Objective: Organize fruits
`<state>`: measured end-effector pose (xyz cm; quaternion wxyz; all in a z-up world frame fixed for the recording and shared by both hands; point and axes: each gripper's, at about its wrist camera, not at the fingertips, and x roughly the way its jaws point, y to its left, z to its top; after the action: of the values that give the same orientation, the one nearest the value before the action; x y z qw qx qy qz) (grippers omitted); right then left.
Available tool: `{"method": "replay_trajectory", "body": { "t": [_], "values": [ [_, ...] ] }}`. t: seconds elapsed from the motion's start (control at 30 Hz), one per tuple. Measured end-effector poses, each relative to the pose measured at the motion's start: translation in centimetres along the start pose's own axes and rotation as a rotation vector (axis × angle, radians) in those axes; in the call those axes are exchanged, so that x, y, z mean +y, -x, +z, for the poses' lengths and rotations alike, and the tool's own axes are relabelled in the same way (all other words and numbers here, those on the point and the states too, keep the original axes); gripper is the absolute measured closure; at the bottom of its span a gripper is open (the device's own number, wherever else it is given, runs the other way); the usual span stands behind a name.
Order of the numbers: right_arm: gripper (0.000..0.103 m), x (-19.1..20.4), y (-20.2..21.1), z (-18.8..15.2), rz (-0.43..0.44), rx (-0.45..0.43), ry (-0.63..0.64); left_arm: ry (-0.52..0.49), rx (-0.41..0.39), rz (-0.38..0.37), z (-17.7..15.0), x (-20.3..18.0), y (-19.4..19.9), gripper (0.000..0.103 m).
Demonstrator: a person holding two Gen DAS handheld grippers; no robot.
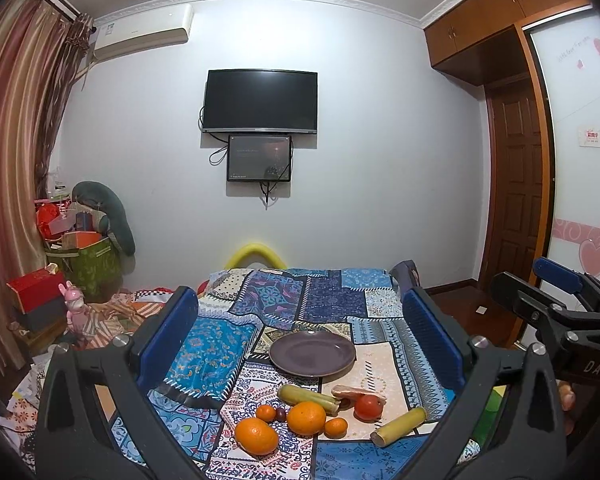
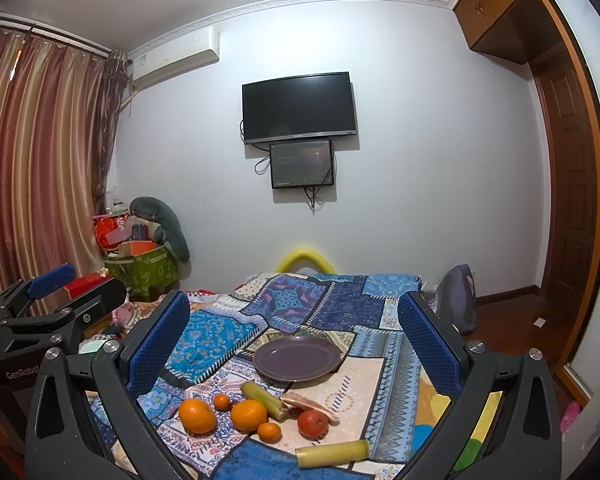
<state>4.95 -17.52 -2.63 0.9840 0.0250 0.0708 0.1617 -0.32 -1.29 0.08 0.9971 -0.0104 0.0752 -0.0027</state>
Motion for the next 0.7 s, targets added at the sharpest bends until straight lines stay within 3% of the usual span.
{"method": "replay_trajectory", "body": {
  "t": [0.7],
  "values": [
    [0.0, 0.04, 0.09, 0.08, 0.001, -0.003, -0.001, -0.01, -0.012, -0.006, 0.0, -0.39, 0.48, 0.0]
  ]
}}
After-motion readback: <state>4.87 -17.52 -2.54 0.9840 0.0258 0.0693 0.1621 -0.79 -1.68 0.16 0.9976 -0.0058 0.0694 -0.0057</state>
